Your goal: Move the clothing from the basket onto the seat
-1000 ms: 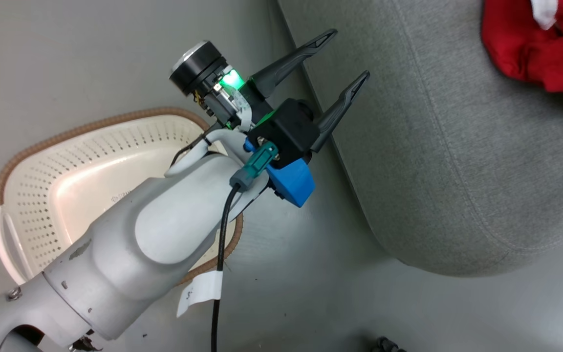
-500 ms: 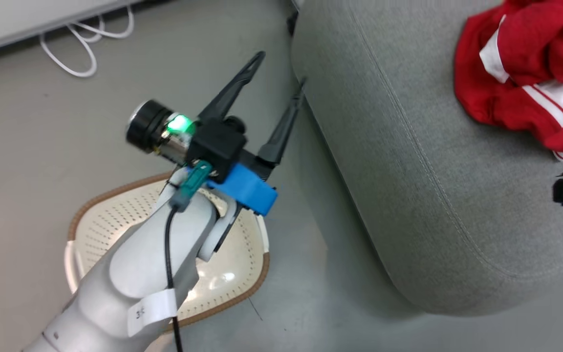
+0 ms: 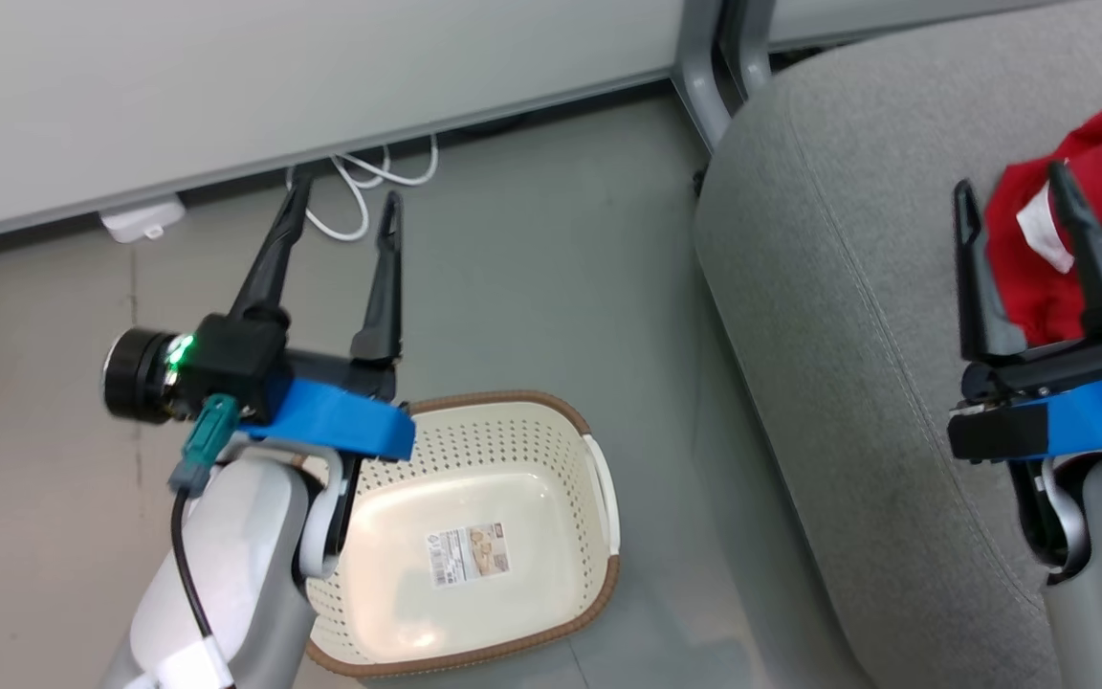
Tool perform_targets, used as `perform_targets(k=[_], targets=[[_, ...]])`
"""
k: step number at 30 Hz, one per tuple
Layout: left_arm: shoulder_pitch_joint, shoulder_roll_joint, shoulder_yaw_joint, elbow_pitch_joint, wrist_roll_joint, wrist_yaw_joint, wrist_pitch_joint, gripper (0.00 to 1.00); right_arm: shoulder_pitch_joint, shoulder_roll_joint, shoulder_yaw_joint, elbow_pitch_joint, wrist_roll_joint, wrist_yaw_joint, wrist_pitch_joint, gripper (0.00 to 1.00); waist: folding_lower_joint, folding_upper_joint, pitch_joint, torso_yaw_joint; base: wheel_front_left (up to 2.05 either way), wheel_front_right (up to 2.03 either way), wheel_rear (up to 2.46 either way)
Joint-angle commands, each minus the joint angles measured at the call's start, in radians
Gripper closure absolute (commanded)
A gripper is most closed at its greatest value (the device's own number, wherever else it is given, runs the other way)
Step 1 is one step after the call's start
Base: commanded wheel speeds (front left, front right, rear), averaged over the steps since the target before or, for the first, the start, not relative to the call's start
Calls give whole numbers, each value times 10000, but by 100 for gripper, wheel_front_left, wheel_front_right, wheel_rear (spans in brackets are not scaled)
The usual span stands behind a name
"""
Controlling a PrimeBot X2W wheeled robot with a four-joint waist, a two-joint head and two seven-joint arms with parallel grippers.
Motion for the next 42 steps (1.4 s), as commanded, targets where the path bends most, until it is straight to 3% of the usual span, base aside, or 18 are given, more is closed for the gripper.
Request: perform_targets(k=[1,9,21,34,42], targets=[[200,-42,145,-61,80,-68,-25,0,173,40,23,36,60,1,-34,0,1,0,-320,288,0,0,0],[1827,-544,1994,-432,724,-432,-25,0,885,447,250,142,174,1,-34,0,1,0,-1070,665,0,0,0],[3402,-1214,3489,-616,1456,-1081,-26,0,2308,942,103,361,257,1,-34,0,1,0,-1834,1010,0,0,0],[4380,-1367,3860,-361,1489,-1501,-26,0,3518,1352,-478,499,242,1,-34,0,1,0,-2293,1454,0,0,0],[4591,-1369,3708,-155,1343,-1497,-26,0,3817,1482,-449,610,215,1,-34,0,1,0,-2461,1616,0,0,0]])
